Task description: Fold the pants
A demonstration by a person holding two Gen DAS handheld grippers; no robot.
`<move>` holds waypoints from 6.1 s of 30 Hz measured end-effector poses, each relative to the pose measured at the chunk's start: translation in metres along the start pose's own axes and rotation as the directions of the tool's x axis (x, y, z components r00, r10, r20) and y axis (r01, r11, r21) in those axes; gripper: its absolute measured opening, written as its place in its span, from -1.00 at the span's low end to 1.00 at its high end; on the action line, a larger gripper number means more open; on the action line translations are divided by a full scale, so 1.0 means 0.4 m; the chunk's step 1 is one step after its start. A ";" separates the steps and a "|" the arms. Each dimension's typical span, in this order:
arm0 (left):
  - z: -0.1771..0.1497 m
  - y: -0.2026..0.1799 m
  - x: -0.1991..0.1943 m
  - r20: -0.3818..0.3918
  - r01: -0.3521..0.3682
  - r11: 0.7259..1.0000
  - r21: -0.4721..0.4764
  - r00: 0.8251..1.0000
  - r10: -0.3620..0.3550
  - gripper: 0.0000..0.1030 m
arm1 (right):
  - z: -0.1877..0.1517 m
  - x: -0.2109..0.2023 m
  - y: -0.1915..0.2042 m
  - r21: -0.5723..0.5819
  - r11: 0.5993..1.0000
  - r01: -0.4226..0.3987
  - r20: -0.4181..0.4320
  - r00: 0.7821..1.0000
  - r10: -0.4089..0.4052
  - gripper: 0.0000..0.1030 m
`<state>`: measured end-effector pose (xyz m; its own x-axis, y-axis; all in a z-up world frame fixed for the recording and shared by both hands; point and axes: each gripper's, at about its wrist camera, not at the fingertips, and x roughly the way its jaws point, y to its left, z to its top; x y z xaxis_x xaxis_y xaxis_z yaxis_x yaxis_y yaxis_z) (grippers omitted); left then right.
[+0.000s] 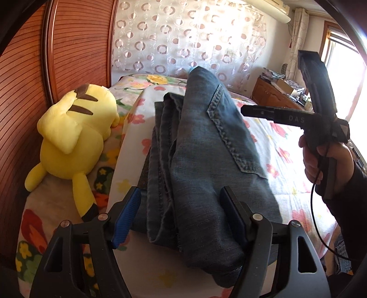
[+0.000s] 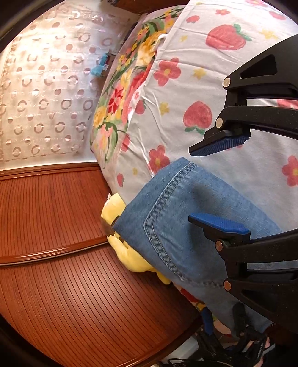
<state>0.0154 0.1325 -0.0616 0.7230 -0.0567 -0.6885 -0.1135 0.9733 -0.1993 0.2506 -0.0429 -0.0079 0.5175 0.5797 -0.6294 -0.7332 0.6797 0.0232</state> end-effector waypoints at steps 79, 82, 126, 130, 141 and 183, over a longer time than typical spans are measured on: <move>0.344 0.149 0.305 0.004 0.007 0.999 0.041 1.000 -0.007 -0.79 | 0.345 0.451 -0.191 0.041 0.999 -0.013 0.002 1.000 0.013 -0.13; 0.345 0.147 0.306 -0.002 0.004 0.999 0.042 1.000 -0.004 -0.77 | 0.354 0.433 -0.209 0.066 0.998 0.023 0.033 0.999 -0.025 -0.02; 0.328 0.021 0.085 0.151 -0.069 0.992 0.101 0.987 0.053 -0.10 | 0.107 -0.040 -0.068 0.036 0.999 0.036 0.157 0.987 -0.041 -0.51; 0.316 -0.018 0.059 0.168 -0.068 0.990 0.128 0.985 0.046 -0.03 | 0.060 -0.111 -0.062 0.054 0.997 0.046 0.173 0.983 -0.055 -0.51; 0.285 -0.152 0.001 0.190 -0.047 0.980 0.191 0.982 0.010 -0.03 | -0.060 -0.304 -0.032 0.115 0.986 0.124 0.236 0.960 -0.148 -0.51; 0.239 -0.432 -0.120 0.275 -0.066 0.977 0.202 0.961 0.008 -0.03 | -0.236 -0.629 0.121 0.326 0.850 0.414 0.298 0.808 -0.508 0.43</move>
<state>0.0655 -0.0117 0.0727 0.8815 0.0145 -0.4720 -0.0210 0.9997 -0.0085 0.0433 -0.1982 0.0781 0.9220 0.2575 -0.2891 -0.2653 0.9641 0.0129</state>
